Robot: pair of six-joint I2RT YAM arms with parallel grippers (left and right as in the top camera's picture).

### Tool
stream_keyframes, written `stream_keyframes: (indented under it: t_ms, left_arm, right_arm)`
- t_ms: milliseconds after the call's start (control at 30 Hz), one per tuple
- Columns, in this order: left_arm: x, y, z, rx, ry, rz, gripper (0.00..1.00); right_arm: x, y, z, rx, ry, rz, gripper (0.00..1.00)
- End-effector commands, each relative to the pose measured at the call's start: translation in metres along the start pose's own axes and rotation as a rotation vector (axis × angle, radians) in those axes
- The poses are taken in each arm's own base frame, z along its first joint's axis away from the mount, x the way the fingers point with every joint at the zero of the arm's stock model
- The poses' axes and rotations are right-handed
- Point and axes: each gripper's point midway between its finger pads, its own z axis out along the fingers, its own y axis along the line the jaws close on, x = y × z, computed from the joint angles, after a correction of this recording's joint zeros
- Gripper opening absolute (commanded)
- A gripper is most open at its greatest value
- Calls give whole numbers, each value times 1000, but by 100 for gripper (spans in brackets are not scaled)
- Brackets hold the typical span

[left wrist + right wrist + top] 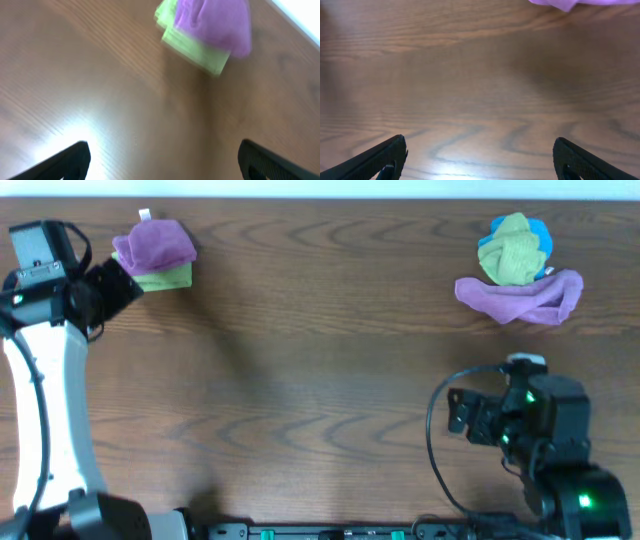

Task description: Fold the cloth

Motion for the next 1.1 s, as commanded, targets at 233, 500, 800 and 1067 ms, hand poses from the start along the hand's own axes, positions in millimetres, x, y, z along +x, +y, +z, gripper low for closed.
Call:
stream_keyframes:
  t_ms: [233, 500, 800, 1067]
  left_arm:
    - [86, 18, -20, 34, 210, 28, 95]
    - [179, 27, -16, 185, 309, 11, 95]
    - [234, 11, 2, 447, 280, 25, 95]
    - [233, -2, 39, 588, 147, 73, 95]
  right_arm:
    - [35, -4, -9, -134, -137, 66, 94]
    - [26, -3, -14, -139, -192, 49, 99]
    - [24, -2, -14, -140, -202, 45, 99]
    - [30, -3, -13, -138, -176, 53, 99]
